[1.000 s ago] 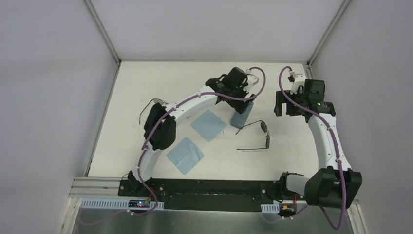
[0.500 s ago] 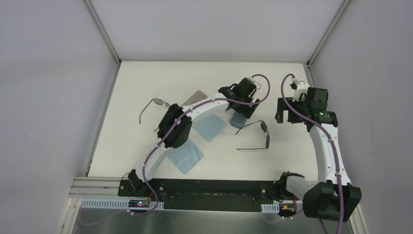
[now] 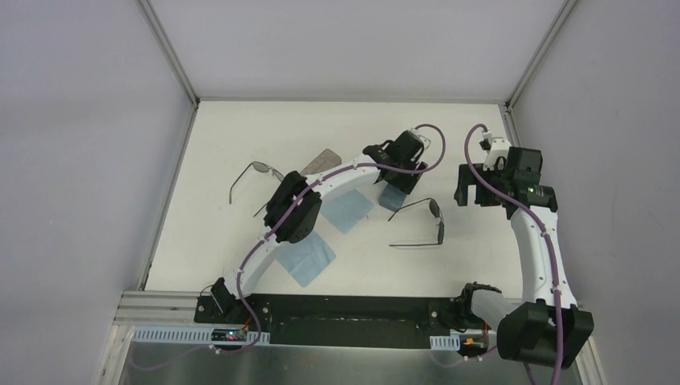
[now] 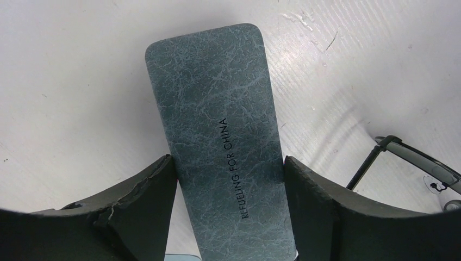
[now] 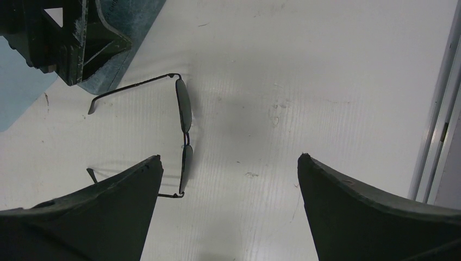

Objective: Organize the sunglasses
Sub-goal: Pick up the sunglasses case from the center of the board.

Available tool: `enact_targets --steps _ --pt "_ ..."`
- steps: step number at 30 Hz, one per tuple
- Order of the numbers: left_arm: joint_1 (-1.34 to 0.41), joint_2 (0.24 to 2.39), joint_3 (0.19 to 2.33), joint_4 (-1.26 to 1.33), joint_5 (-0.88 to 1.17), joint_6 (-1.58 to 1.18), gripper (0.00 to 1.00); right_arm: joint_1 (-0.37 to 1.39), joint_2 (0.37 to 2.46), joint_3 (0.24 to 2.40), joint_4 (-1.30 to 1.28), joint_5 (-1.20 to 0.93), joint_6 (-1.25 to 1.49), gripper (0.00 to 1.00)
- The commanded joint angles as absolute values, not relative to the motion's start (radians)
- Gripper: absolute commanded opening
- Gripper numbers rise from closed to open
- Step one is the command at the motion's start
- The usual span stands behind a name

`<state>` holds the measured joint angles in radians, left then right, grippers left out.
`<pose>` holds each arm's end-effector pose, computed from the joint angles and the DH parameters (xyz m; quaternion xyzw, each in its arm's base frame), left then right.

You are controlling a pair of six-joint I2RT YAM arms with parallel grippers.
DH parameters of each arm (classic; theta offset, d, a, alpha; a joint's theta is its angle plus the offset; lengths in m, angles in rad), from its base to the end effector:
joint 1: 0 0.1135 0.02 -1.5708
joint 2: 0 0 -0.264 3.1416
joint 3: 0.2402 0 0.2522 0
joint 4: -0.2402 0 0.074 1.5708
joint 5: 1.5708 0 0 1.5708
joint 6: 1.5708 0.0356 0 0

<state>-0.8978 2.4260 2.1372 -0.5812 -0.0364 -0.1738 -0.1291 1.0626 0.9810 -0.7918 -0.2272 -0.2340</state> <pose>0.3387 -0.4229 0.1907 0.3267 0.8804 -0.1605 0.3038 0.2097 -0.0191 0.3007 -0.0876 0.9304 0.0435 0.3531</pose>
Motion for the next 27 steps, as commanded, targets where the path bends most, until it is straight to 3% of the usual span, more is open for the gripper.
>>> enact_targets --steps 1,7,18,27 --pt "-0.907 2.424 2.170 -0.561 -0.069 -0.177 0.54 -0.141 1.036 0.981 -0.787 -0.250 -0.241 0.97" --pt "-0.907 2.424 2.150 -0.568 -0.045 -0.167 0.74 -0.144 1.045 0.976 -0.774 -0.259 -0.232 0.97" --pt "-0.906 2.442 2.130 -0.583 -0.065 -0.148 0.75 -0.147 1.052 0.976 -0.776 -0.256 -0.238 0.97" --pt "-0.906 2.448 2.130 -0.582 -0.037 -0.137 0.81 -0.150 1.058 0.970 -0.768 -0.256 -0.236 0.97"
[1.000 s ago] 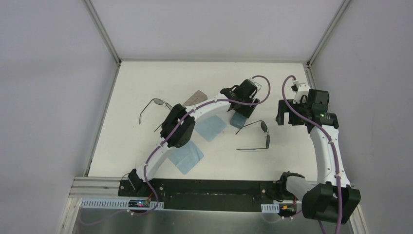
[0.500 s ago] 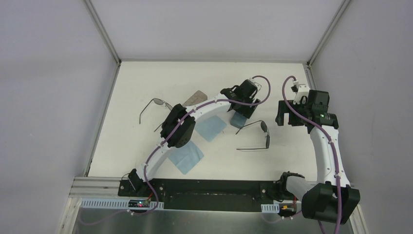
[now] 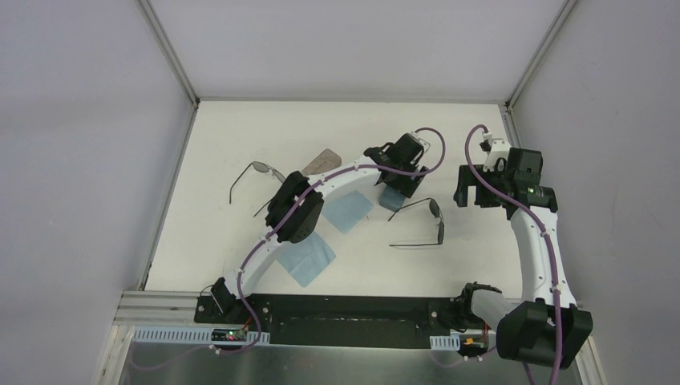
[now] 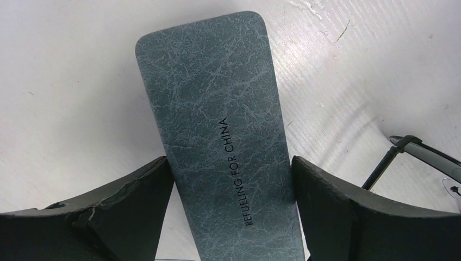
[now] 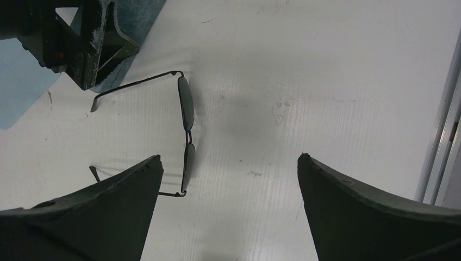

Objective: Organize the sunglasses
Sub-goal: Pick up the sunglasses case from the center of the board.

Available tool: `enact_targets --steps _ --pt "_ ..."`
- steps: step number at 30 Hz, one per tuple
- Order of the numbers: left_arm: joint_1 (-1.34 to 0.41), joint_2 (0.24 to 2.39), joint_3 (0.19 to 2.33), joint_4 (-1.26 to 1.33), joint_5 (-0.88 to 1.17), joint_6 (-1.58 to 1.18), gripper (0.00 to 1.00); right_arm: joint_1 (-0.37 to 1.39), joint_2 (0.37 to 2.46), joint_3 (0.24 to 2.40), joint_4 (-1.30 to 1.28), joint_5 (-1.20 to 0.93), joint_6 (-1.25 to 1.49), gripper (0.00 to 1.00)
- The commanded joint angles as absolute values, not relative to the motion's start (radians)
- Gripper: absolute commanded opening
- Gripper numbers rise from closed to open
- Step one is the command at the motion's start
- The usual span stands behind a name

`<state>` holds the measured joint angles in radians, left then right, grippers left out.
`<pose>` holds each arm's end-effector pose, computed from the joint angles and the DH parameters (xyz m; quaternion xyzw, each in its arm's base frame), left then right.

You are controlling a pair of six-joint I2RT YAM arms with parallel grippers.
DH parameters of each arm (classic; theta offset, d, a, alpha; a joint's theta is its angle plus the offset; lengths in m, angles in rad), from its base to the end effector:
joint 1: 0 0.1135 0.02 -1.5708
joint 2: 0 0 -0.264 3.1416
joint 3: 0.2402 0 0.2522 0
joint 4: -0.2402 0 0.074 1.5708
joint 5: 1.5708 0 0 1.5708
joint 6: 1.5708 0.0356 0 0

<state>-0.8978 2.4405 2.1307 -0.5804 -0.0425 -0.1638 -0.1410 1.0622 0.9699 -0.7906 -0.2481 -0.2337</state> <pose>0.3392 -0.4231 0.1811 0.3315 0.8822 -0.1517 0.2979 0.2089 -0.0208 0.2974 -0.0850 0.9313 0.0521 0.3505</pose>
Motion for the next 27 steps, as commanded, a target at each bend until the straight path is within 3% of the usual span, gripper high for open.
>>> enact_targets --steps 1,5,9,11,14,20,27 --pt "-0.905 2.450 2.130 -0.581 -0.038 -0.137 0.79 -0.150 1.058 0.971 -0.768 -0.256 -0.237 0.97" --pt "-0.906 2.448 2.133 -0.581 -0.048 -0.136 0.70 -0.153 1.058 0.970 -0.768 -0.255 -0.238 0.97" --pt "-0.906 2.440 2.138 -0.581 -0.049 -0.128 0.50 -0.155 1.060 0.965 -0.762 -0.260 -0.236 0.97" --pt "-0.904 2.433 2.145 -0.589 -0.046 -0.119 0.34 -0.156 1.061 0.963 -0.758 -0.263 -0.236 0.97" --pt "-0.887 2.398 2.143 -0.598 -0.008 -0.101 0.01 -0.156 1.062 0.974 -0.754 -0.280 -0.234 0.97" --pt "-0.764 2.260 2.109 -0.589 0.261 -0.103 0.00 -0.156 1.131 1.065 -0.761 -0.416 -0.174 0.98" --pt "-0.611 2.100 2.059 -0.569 0.710 -0.144 0.00 -0.071 1.237 1.214 -0.697 -0.532 -0.025 0.97"
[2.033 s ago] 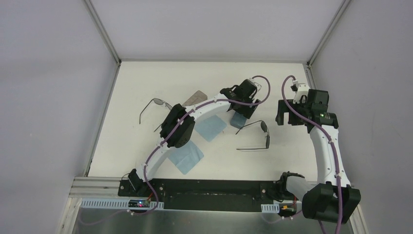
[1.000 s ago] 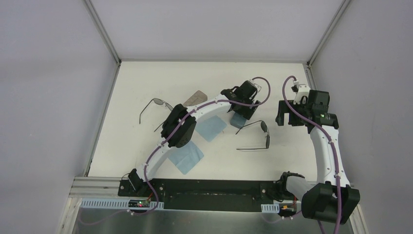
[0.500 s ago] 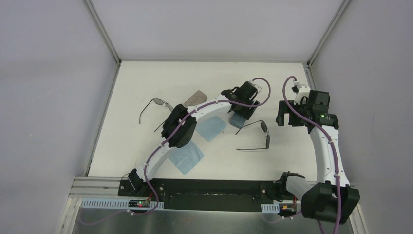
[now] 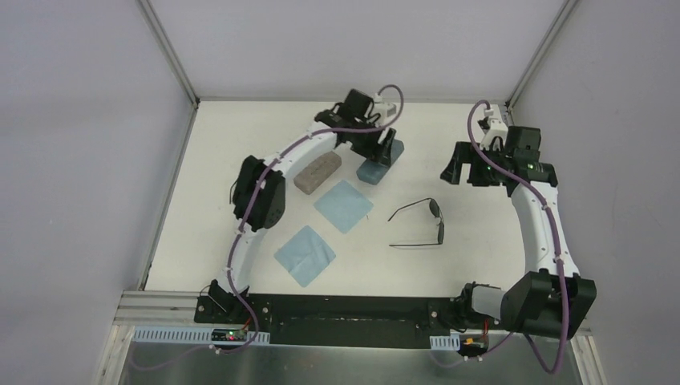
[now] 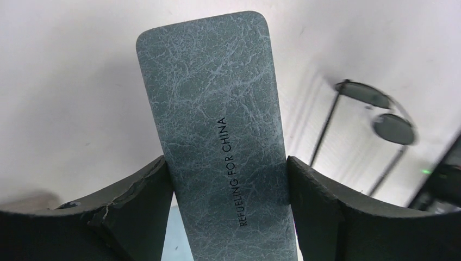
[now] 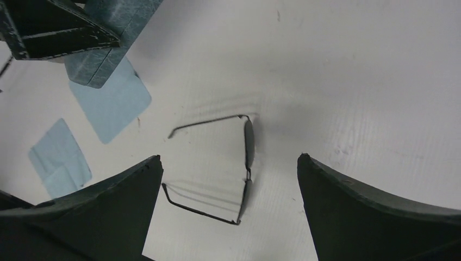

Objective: Organize the sunglasses
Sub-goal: Pick up the sunglasses case from the center of the board.

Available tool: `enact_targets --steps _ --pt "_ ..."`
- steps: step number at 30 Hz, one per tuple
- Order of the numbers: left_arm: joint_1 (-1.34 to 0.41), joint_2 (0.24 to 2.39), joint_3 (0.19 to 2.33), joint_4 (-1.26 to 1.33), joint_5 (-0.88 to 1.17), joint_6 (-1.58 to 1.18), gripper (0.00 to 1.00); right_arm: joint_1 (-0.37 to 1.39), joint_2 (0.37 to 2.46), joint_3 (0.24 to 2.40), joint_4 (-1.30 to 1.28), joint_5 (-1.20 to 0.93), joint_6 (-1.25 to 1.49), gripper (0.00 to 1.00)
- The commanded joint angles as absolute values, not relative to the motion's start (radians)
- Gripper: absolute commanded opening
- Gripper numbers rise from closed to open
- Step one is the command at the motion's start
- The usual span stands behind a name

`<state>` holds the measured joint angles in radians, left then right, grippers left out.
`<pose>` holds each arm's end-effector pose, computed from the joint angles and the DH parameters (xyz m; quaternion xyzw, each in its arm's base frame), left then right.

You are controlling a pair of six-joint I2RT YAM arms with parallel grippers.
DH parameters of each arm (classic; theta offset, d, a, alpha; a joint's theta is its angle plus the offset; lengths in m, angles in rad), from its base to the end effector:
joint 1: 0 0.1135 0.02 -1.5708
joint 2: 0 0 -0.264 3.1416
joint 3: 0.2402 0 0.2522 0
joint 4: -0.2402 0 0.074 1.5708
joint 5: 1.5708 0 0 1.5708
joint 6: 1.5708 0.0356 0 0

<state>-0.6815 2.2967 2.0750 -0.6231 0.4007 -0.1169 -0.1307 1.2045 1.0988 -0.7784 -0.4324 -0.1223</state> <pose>0.3938 -0.3373 0.2358 0.3231 0.8602 -0.3067 0.2483 0.2426 -0.0169 0.3116 -0.0683 0.9200 0.1589 0.3517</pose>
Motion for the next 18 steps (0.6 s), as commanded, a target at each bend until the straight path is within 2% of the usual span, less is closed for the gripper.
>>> enact_targets --steps 1,7,13,18 --pt "-0.595 2.075 2.032 -0.554 0.763 -0.165 0.00 -0.049 1.258 1.238 -0.688 -0.552 -0.013 0.96" --pt "-0.504 1.977 1.819 -0.337 1.160 -0.323 0.00 0.120 1.438 1.413 -0.646 -0.634 0.055 0.93" --pt "-0.490 1.922 1.711 -0.257 1.207 -0.385 0.00 0.291 1.584 1.568 -0.599 -0.753 0.125 0.95" --pt "-0.461 1.902 1.665 -0.135 1.173 -0.537 0.00 0.300 1.616 1.560 -0.529 -0.793 0.251 0.96"
